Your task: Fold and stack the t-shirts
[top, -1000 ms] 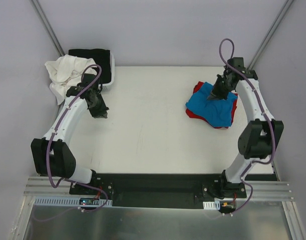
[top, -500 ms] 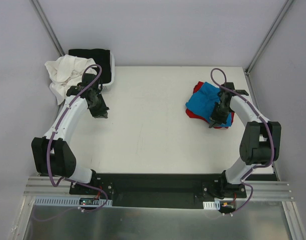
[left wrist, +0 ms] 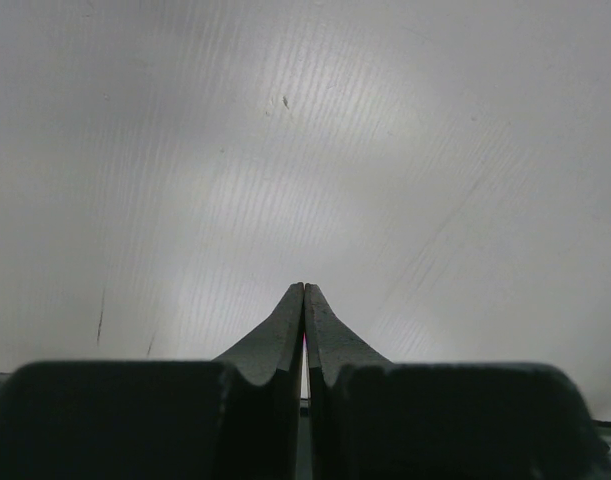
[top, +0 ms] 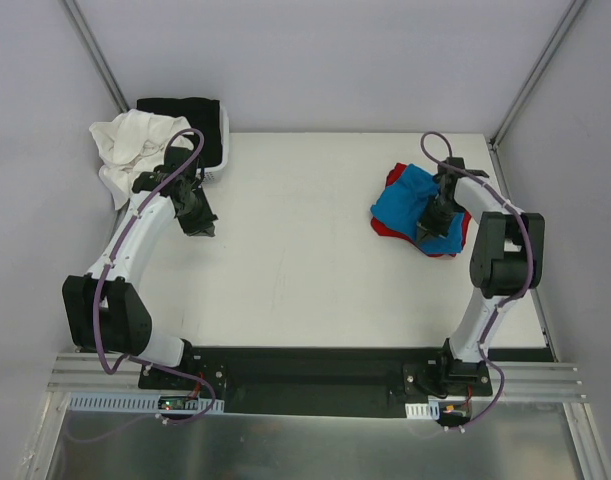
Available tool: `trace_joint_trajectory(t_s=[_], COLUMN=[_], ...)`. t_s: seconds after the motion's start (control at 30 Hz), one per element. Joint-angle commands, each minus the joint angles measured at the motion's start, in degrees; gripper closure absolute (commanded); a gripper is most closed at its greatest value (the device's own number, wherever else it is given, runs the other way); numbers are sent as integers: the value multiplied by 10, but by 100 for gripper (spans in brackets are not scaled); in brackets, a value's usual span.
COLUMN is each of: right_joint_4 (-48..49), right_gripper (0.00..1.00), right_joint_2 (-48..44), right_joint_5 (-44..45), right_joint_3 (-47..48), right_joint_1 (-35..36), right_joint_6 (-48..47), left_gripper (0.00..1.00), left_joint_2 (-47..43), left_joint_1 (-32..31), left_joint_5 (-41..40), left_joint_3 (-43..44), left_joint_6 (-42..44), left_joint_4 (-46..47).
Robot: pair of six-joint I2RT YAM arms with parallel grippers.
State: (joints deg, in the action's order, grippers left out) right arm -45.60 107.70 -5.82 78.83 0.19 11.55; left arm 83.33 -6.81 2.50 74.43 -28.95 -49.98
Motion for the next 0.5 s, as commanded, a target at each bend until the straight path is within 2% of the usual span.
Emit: trace_joint_trajectory(t_s=[0.0, 0.23, 0.47], right_joint_4=[20, 14, -53], right_gripper=[99, 99, 99], right_joint_2=[31, 51, 56], right_joint_5=[-20, -28, 27], right_joint_3=[41, 83, 156], right_joint_1=[-15, -71, -97], right_joint_6=[28, 50, 37], left_gripper=[100, 100, 100], left_joint_2=[-14, -15, -9], left_joint_1=[-4, -4, -4], left_joint_5=[-3, -7, -4], left_joint_3=[12, 4, 5], left_joint_6=[13, 14, 14], left_joint_4=[-6, -9, -10])
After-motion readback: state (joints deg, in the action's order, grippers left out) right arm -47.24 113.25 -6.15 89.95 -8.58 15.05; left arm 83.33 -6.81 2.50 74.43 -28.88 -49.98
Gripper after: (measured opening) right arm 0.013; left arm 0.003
